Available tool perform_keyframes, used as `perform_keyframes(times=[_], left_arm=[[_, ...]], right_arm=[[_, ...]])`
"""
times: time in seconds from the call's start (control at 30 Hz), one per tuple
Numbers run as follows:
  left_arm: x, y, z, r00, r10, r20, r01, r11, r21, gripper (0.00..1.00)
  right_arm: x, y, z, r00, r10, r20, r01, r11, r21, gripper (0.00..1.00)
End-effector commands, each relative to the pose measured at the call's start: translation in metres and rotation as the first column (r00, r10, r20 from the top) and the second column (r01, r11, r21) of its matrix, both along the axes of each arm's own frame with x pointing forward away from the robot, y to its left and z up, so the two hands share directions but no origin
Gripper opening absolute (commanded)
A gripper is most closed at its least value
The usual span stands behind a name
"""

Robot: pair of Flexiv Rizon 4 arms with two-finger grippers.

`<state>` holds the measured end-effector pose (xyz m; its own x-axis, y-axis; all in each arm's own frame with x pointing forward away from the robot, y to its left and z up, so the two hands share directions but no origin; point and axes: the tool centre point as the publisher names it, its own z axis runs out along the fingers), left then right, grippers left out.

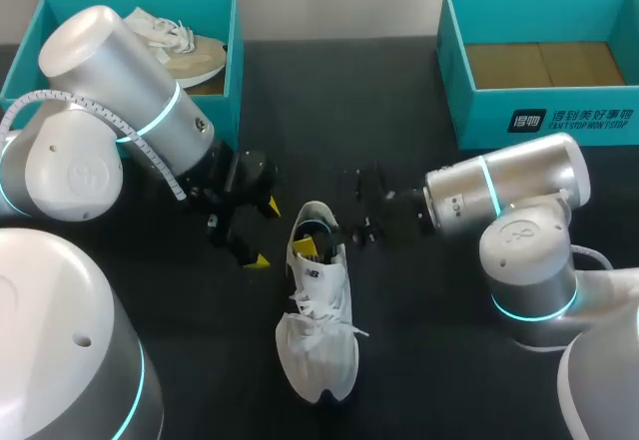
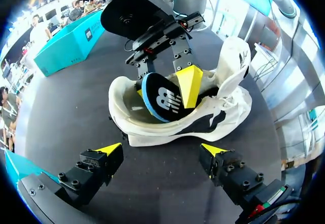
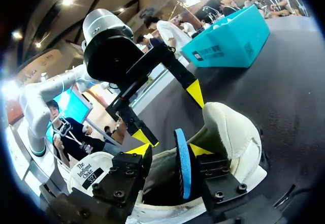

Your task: Take the shoe out of the shoebox, open the shoe tongue, remove and reinsert the insole, then place the shoe into the shoebox

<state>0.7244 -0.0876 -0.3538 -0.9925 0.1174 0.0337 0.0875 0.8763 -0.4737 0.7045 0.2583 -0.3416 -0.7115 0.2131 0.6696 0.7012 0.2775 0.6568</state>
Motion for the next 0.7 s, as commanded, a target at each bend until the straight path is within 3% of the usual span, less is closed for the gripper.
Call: perform_keyframes(times=[0.03, 0.13, 0.2, 0.37, 0.7], left_arm=[[0.000, 0.000, -0.001, 1.000, -0.001, 0.000, 0.001, 1.000, -0.001, 1.00], [0.000, 0.000, -0.001, 1.000, -0.001, 0.000, 0.001, 1.000, -0.001, 1.00], [0.000, 0.000, -0.001, 1.000, -0.001, 0.000, 0.001, 1.000, -0.001, 1.00], [0.000, 0.000, -0.001, 1.000, -0.001, 0.000, 0.001, 1.000, -0.001, 1.00], [0.000, 0.000, -0.001, 1.000, -0.001, 0.000, 0.001, 1.000, -0.001, 1.00]], right_arm=[[0.007, -0.001, 0.005, 1.000, 0.010, 0.001, -0.010, 1.000, -0.023, 0.44], [0.010, -0.002, 0.006, 1.000, 0.011, 0.007, -0.010, 1.000, -0.026, 0.35], [0.012, -0.002, 0.005, 1.000, 0.013, 0.006, -0.013, 1.000, -0.028, 0.00], [0.013, -0.003, -0.002, 1.000, 0.010, -0.028, -0.011, 0.999, -0.032, 0.00], [-0.005, -0.005, -0.022, 0.994, -0.009, -0.108, 0.008, 1.000, -0.016, 0.00]])
